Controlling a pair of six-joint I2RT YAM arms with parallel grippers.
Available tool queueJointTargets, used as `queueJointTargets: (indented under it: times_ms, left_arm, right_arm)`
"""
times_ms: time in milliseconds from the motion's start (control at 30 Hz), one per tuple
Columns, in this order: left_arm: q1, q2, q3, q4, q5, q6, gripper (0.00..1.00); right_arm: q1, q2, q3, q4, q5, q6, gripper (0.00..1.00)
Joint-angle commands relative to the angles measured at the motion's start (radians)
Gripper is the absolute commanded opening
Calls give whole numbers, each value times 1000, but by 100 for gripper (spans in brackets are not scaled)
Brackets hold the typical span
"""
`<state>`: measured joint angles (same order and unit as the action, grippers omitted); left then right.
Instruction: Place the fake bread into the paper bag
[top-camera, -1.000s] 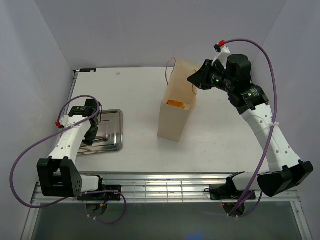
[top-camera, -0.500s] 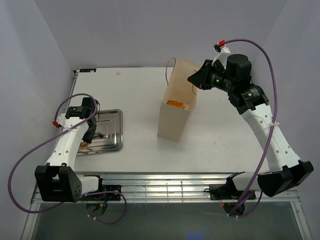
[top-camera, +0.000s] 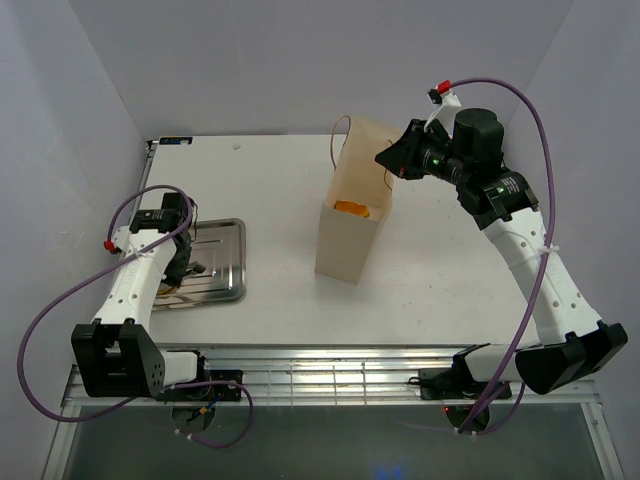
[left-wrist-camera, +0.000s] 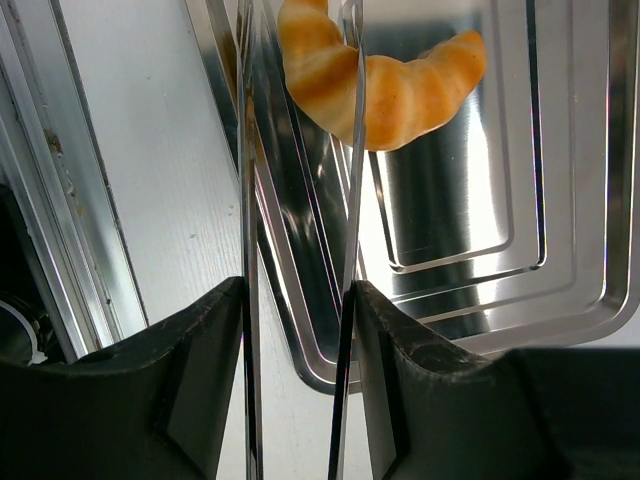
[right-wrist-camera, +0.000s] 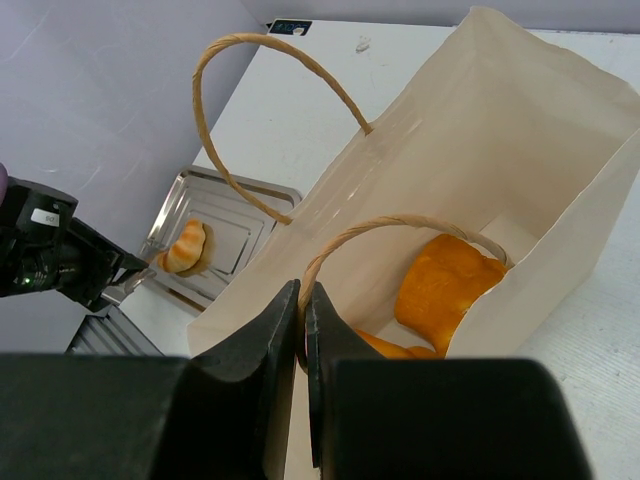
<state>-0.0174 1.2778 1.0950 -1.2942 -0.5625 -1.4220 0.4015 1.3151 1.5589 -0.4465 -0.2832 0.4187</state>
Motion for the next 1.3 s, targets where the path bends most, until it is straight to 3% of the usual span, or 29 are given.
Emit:
queueJointTargets:
  times_ms: [0,1267]
  left_arm:
    - [11,-3,31,1,-5,5,57]
    - [122,26,-64,159,119,109,54]
  right_arm:
    - [5,-25,10,17,3,-4,12]
    - [5,-28,6,14,7,-9,12]
